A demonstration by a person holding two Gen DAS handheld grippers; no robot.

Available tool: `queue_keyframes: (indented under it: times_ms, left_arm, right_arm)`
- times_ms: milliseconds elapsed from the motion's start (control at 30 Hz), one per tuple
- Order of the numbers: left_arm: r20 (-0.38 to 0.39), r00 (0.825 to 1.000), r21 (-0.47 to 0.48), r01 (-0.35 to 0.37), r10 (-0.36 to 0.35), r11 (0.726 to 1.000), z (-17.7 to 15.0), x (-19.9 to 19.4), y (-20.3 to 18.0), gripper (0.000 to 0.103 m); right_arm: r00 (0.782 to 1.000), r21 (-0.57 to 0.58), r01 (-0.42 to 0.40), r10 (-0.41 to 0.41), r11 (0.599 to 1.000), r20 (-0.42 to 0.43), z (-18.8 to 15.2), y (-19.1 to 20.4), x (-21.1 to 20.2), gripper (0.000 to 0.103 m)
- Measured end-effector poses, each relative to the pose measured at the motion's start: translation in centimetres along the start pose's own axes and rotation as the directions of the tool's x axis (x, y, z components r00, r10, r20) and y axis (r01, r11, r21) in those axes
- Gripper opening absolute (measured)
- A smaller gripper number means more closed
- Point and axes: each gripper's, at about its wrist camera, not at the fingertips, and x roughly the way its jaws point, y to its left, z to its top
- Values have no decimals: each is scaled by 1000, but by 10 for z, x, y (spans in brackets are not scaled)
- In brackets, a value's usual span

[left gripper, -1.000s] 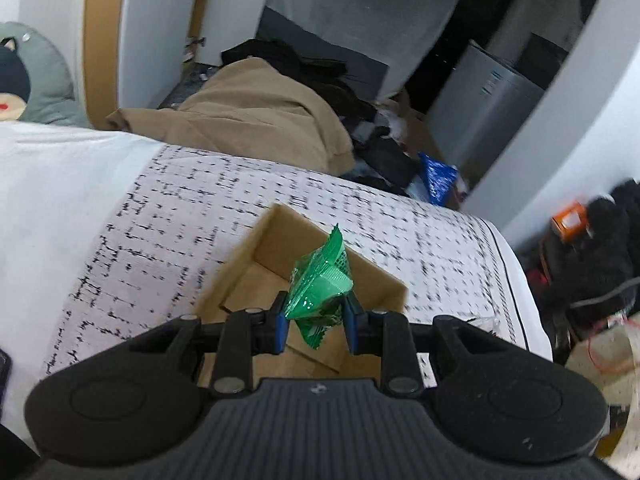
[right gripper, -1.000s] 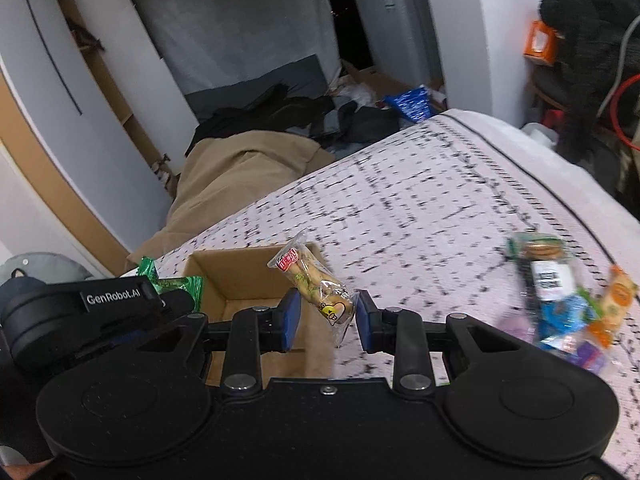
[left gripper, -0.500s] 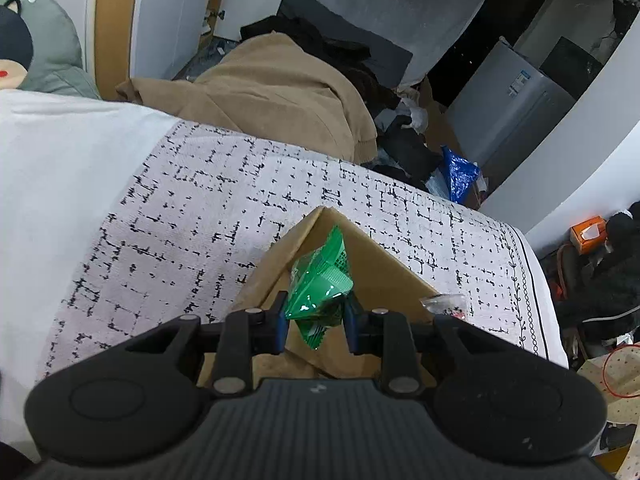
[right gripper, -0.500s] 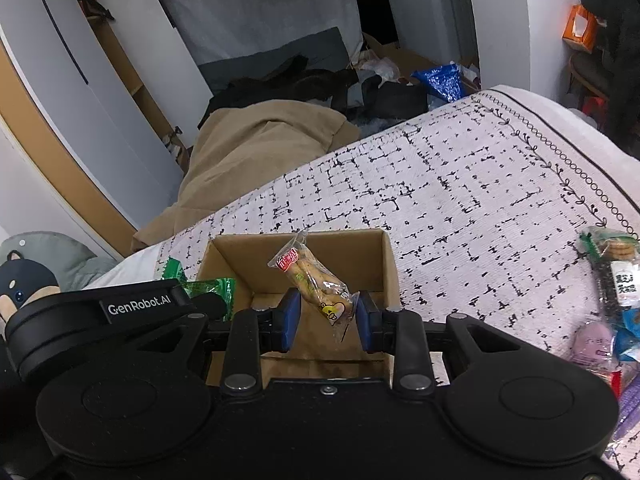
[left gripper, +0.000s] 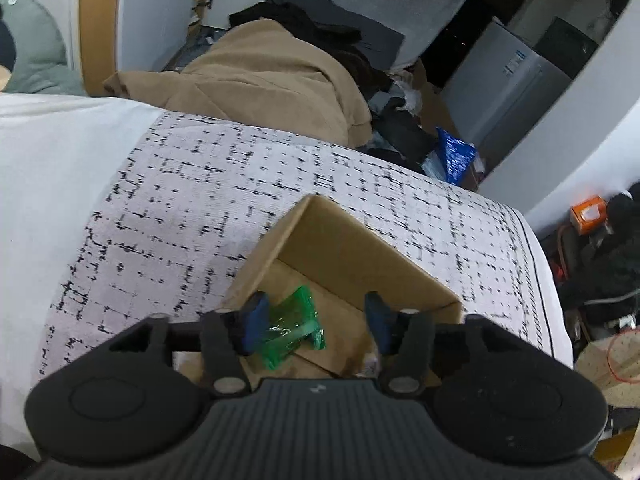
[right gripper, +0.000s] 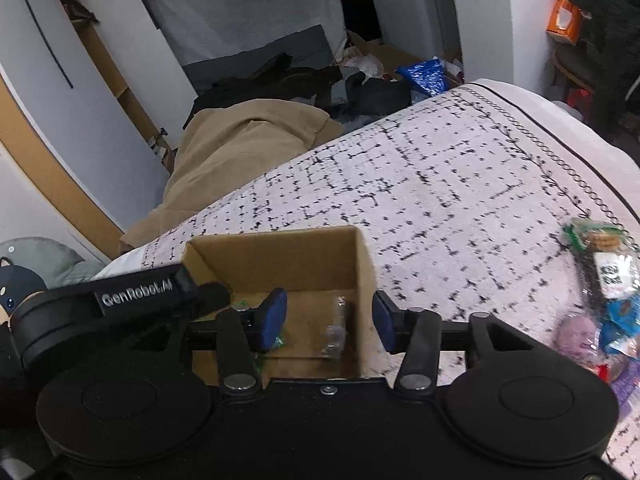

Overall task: Organize snacks
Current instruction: 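Open the right gripper over the box while the left releases the green candy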

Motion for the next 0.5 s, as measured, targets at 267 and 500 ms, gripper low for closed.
queue_keyframes:
  times_ms: [267,500]
  left_arm:
    - [0,1000,77,0,0,997,-13,-10,-23,85]
    - [-43,999,149,2,5,989,-30,-17,-43,89]
  right_arm:
    - [998,23,58,-58,998,18,-8,-28,-33,61]
    - [994,45,96,-99,994,49,-16,-59,-66,79]
